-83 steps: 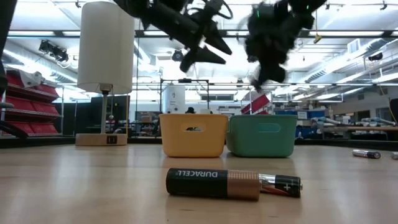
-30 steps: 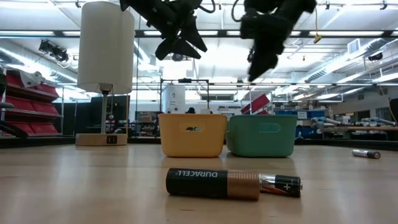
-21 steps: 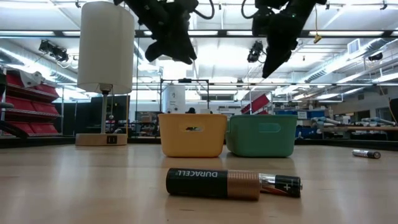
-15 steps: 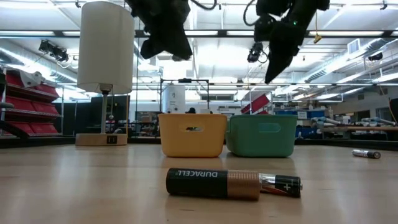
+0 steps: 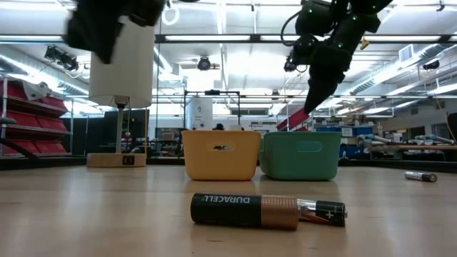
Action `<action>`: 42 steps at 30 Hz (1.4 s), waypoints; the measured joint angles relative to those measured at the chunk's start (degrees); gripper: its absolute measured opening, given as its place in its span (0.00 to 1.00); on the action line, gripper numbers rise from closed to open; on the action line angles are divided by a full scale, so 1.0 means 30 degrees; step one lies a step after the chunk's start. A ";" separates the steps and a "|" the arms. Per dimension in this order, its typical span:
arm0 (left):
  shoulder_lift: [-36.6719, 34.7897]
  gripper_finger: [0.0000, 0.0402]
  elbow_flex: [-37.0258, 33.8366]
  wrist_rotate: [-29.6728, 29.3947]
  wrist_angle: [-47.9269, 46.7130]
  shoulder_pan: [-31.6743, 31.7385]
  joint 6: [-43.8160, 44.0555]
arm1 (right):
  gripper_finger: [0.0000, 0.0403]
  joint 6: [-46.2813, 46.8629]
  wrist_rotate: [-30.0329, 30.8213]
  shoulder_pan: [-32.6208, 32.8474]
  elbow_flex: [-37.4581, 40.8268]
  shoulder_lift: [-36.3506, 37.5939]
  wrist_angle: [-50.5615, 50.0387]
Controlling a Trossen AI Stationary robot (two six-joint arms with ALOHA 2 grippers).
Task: Sort batteries
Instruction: Put the black battery into the yellow bin
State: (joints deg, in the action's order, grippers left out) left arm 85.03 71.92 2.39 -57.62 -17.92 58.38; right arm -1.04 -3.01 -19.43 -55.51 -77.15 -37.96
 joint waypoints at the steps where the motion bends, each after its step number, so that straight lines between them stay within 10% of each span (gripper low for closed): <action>1: 0.0000 0.17 0.0000 -0.0005 -0.0322 -0.0366 0.0536 | 0.46 0.0449 -0.0020 0.0089 0.0261 -0.0007 0.0169; 20: 0.2035 0.46 -0.1982 0.2975 -0.3571 -0.6149 0.9438 | 0.46 0.8484 -0.0567 0.3038 0.1750 0.0146 0.2930; 26: 0.2106 0.47 -0.2441 -0.0014 0.0253 -0.8372 1.0664 | 0.46 1.1242 -0.0567 0.3975 0.1728 0.0146 0.4890; 34: 0.2098 0.57 -0.2536 -0.1167 -0.2503 -1.0005 1.3618 | 0.46 1.3003 -0.0263 0.4737 0.1721 0.0146 0.5094; 42: 0.2098 0.78 -0.4876 0.4164 0.2266 -1.0091 1.8001 | 0.46 1.4848 -0.0144 0.4914 0.1721 0.0146 0.5539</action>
State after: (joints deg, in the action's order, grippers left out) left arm 91.33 57.29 14.88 -50.82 -48.20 112.38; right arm 43.50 -3.44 -4.69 -50.35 -76.71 -21.35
